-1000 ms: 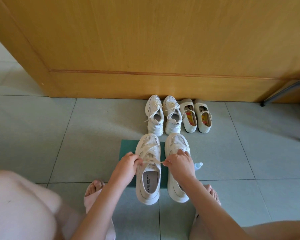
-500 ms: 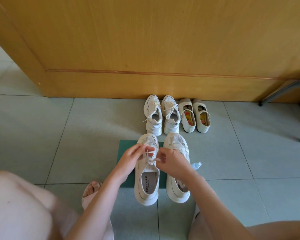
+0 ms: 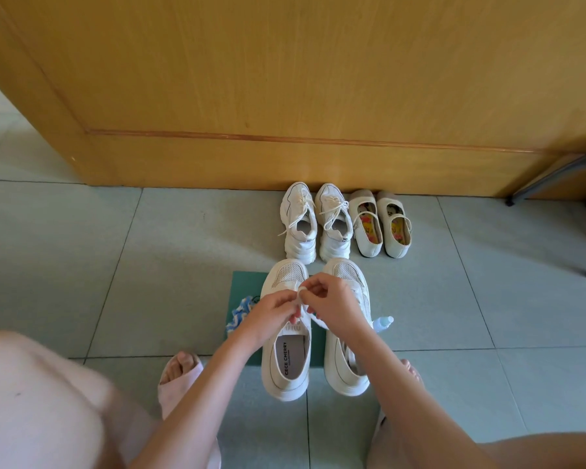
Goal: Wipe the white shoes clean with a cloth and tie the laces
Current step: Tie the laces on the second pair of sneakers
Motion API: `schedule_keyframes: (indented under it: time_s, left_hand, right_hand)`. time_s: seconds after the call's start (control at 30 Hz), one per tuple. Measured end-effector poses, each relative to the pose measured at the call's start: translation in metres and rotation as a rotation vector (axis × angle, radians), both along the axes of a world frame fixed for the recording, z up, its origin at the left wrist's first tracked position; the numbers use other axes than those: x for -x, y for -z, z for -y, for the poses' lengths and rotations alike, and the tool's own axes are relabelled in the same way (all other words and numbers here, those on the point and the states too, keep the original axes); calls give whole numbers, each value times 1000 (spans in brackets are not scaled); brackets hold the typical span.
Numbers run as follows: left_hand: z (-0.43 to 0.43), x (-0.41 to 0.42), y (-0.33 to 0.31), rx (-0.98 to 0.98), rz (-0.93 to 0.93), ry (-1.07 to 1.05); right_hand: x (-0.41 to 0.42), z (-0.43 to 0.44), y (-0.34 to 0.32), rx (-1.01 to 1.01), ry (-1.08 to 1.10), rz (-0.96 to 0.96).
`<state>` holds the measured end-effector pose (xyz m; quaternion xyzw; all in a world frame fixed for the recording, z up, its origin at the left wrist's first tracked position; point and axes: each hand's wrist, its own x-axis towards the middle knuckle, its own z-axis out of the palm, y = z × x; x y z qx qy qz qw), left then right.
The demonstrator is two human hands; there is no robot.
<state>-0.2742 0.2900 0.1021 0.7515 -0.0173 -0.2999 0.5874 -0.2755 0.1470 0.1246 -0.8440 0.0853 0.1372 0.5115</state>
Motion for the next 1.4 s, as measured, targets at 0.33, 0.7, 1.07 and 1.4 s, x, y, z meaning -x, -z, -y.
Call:
schedule_keyframes:
  time_s: [0.33, 0.7, 1.07, 1.4]
  left_hand:
    - [2, 2, 6, -127, 117, 11]
    - [-1, 1, 2, 2, 69, -91]
    - [-3, 0, 2, 166, -102, -304]
    - [-8, 2, 1, -7, -63, -280]
  right_hand:
    - [-1, 0, 5, 156, -169, 166]
    - [-6, 11, 8, 246, -285, 145]
    - [6, 4, 8, -89, 46, 18]
    - [26, 3, 31, -52, -14, -77]
